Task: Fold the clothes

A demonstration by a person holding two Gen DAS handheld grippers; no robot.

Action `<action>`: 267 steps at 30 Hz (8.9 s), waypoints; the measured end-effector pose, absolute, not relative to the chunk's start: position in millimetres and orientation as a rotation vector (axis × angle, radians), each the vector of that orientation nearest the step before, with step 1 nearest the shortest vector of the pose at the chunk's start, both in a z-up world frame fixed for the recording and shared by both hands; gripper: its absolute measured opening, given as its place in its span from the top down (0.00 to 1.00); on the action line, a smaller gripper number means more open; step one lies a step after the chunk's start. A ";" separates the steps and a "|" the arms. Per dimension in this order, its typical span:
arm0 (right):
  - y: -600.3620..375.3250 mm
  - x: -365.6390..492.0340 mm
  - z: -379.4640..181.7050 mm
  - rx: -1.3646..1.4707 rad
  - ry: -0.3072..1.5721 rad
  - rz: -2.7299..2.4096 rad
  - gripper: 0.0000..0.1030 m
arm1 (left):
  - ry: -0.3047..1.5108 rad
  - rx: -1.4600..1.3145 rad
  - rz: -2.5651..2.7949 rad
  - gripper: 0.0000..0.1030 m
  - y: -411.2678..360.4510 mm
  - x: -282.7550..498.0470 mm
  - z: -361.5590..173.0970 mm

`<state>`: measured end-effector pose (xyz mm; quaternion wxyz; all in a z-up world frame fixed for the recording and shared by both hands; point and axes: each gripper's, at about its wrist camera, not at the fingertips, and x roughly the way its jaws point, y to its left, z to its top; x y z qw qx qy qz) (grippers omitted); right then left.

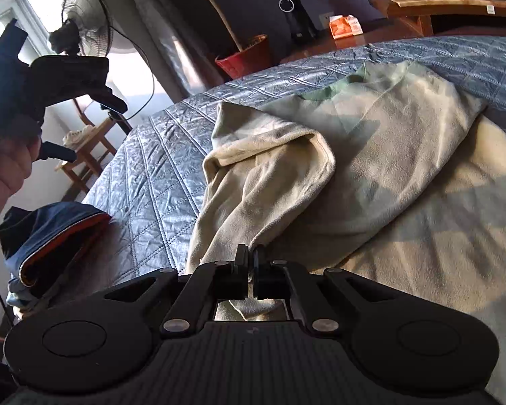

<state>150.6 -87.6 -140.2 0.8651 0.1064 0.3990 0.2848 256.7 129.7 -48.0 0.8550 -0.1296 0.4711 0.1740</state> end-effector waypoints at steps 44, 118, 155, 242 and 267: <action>-153.3 164.7 -120.4 0.005 0.829 0.519 1.00 | 1.003 -0.290 0.316 0.01 118.8 259.9 -50.9; 46.9 381.3 -132.8 -0.244 0.797 1.059 0.93 | 0.936 0.356 0.103 0.19 43.9 253.2 -148.1; 51.9 378.3 -134.3 -0.368 0.744 1.118 0.84 | 0.775 0.579 -0.254 0.87 15.7 237.9 -150.6; 16.9 263.2 -159.4 -0.486 0.696 1.121 0.42 | 0.736 0.422 0.105 0.34 71.0 257.8 -71.5; 1.7 436.3 -153.4 -0.267 0.957 0.900 0.30 | 0.681 0.371 0.095 0.31 48.7 266.0 -62.0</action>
